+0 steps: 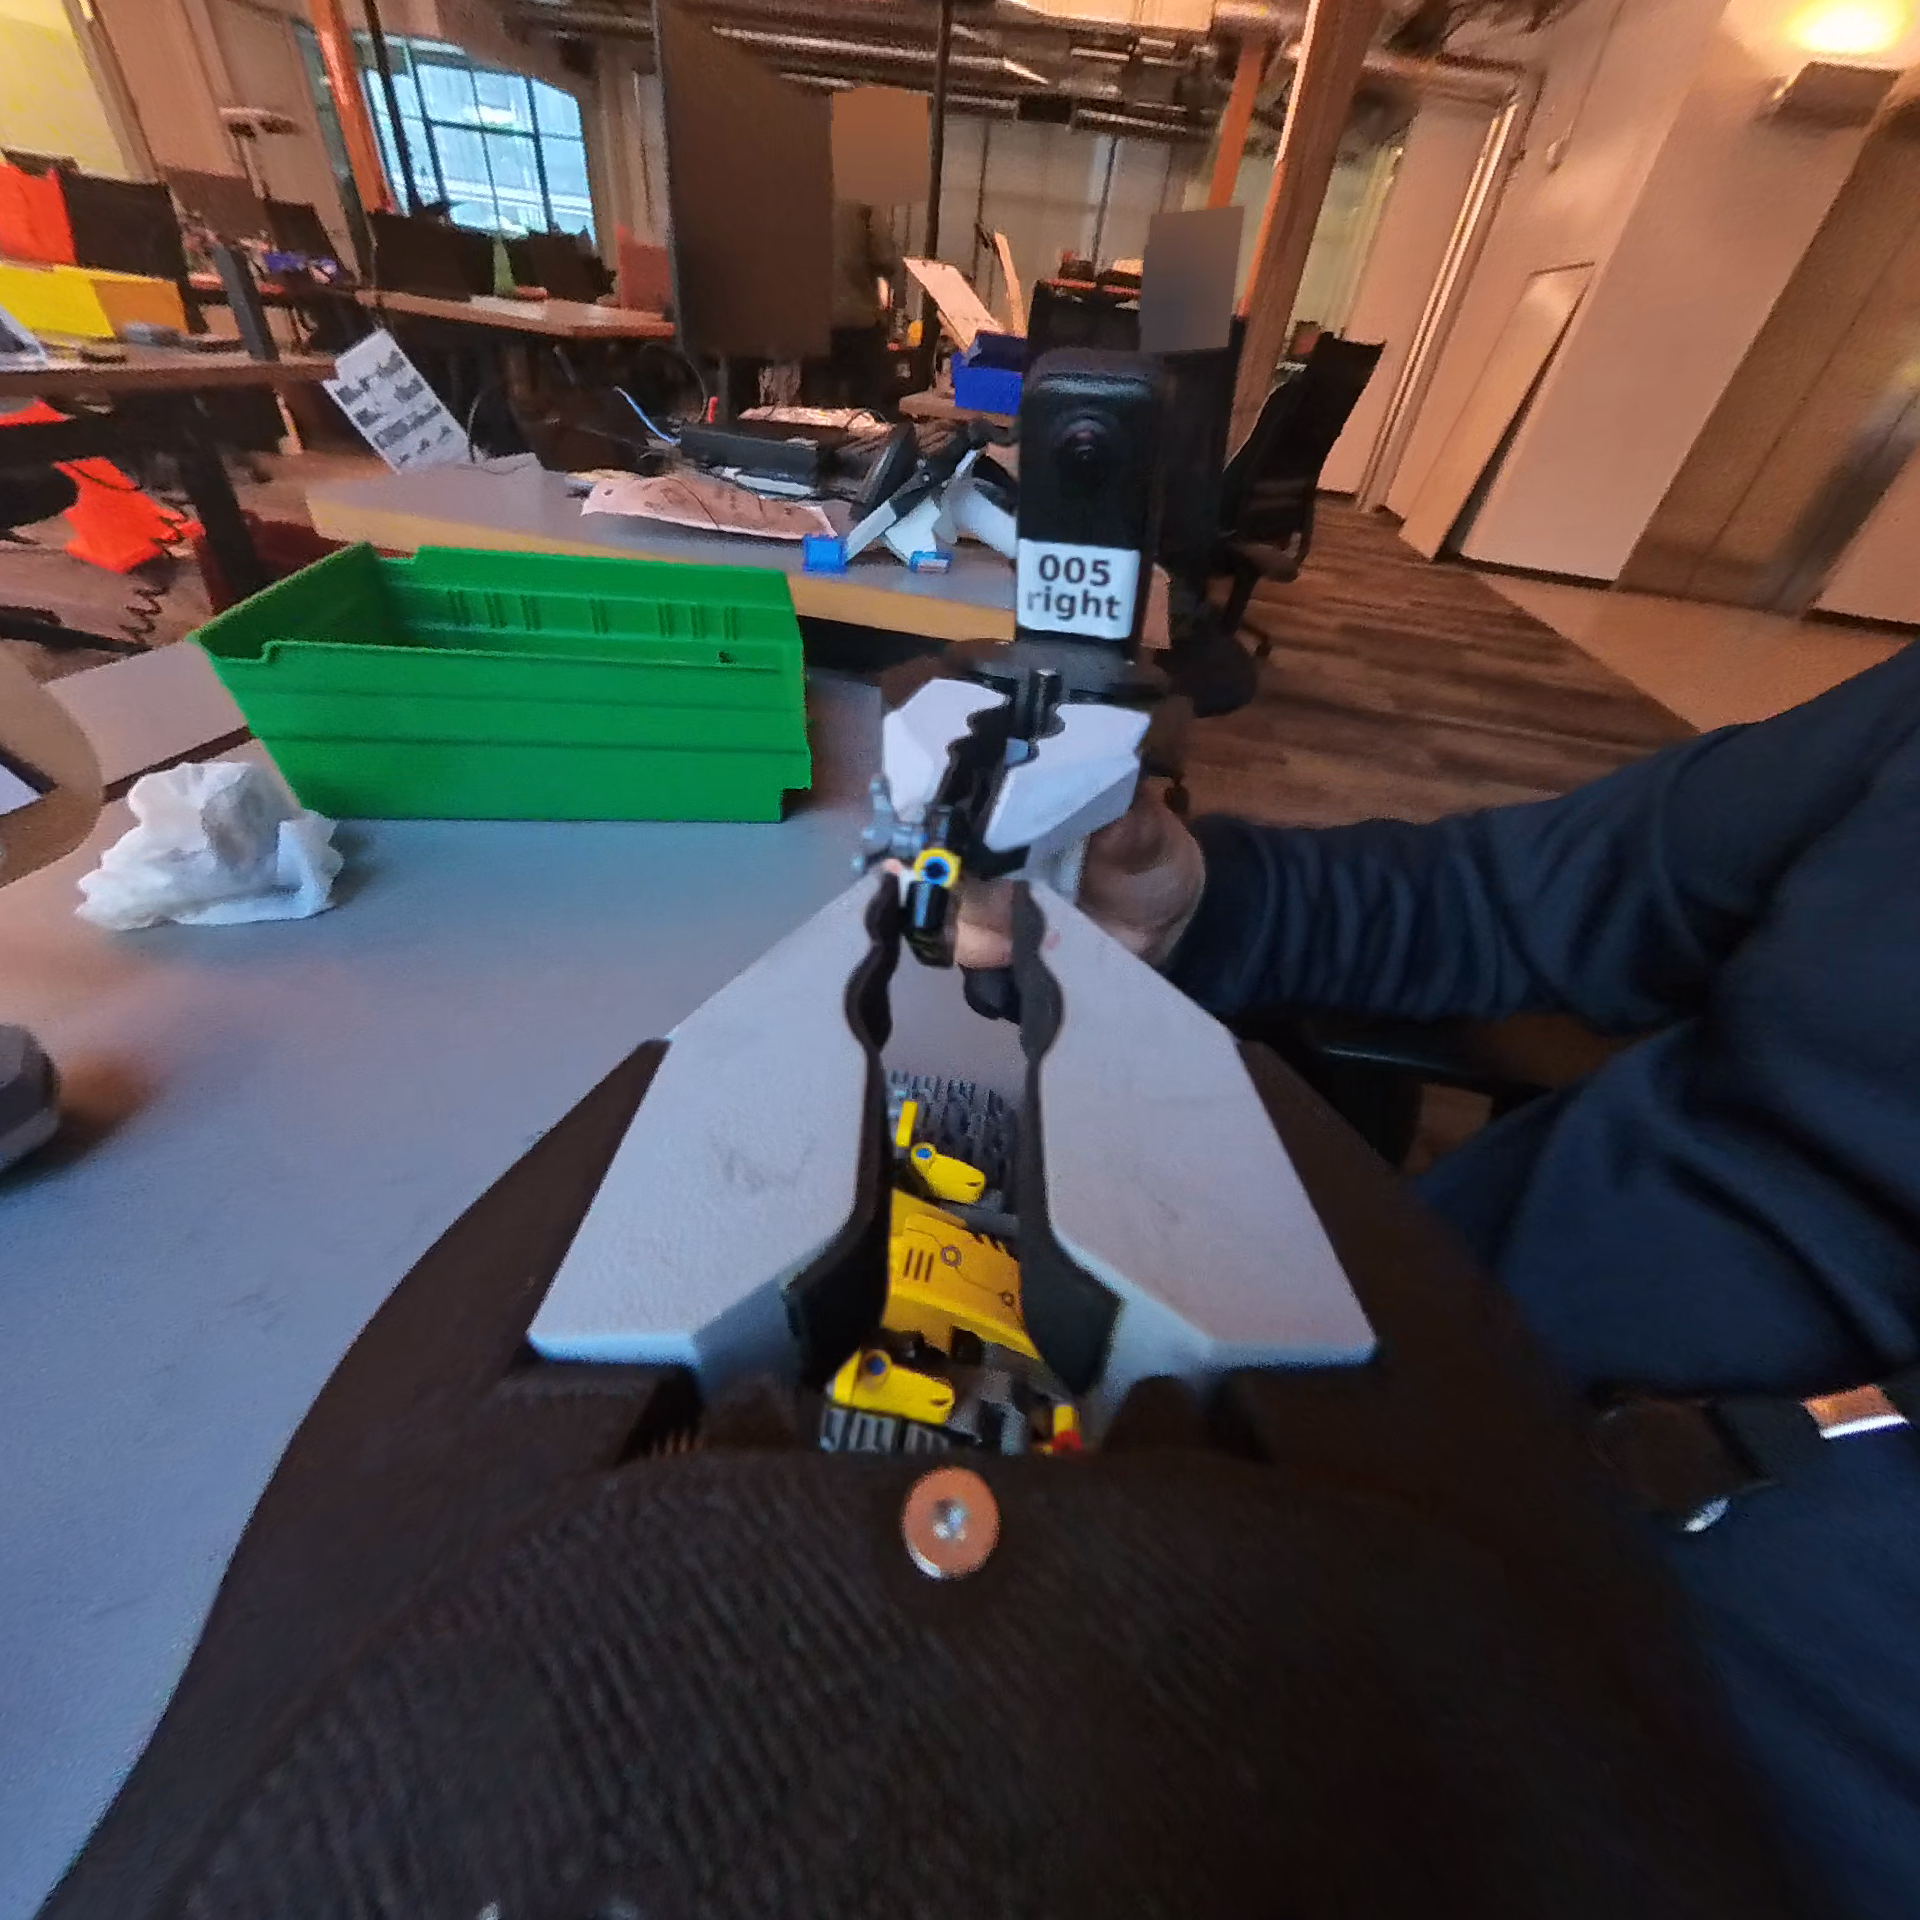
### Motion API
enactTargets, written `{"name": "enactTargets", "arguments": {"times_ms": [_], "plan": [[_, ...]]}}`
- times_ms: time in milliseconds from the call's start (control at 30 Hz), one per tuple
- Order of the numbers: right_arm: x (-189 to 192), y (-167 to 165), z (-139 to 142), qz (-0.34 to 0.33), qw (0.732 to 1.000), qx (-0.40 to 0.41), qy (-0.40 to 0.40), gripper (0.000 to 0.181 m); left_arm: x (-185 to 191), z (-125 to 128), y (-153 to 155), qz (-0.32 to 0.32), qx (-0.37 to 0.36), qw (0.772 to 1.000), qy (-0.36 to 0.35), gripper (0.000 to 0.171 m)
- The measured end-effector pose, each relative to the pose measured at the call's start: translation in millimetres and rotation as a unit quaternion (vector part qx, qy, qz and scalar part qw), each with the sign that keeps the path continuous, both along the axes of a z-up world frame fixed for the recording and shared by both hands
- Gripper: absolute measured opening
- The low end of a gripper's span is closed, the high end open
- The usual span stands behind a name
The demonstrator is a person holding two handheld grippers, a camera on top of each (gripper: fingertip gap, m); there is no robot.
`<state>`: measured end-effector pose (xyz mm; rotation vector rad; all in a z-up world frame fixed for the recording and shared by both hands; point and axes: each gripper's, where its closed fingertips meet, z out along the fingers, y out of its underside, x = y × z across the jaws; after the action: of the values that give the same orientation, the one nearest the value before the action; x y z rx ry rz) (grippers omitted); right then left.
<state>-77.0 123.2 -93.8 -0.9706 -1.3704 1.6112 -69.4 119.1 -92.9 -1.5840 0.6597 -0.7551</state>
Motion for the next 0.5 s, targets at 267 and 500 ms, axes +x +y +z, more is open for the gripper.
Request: {"name": "enactTargets", "arguments": {"times_ms": [267,500], "plan": [[-3.0,3.0,-2.8,-0.043,0.998,0.048,-0.007,0.001,-10.9,0.2,1.2,0.072,0.099,0.983,0.139,0.004],[-3.5,-2.1,2.3,-0.045,0.997,0.048,-0.034,0.017,-6.3,5.5,-3.2,0.124,0.268,0.904,0.309,0.005]]}}
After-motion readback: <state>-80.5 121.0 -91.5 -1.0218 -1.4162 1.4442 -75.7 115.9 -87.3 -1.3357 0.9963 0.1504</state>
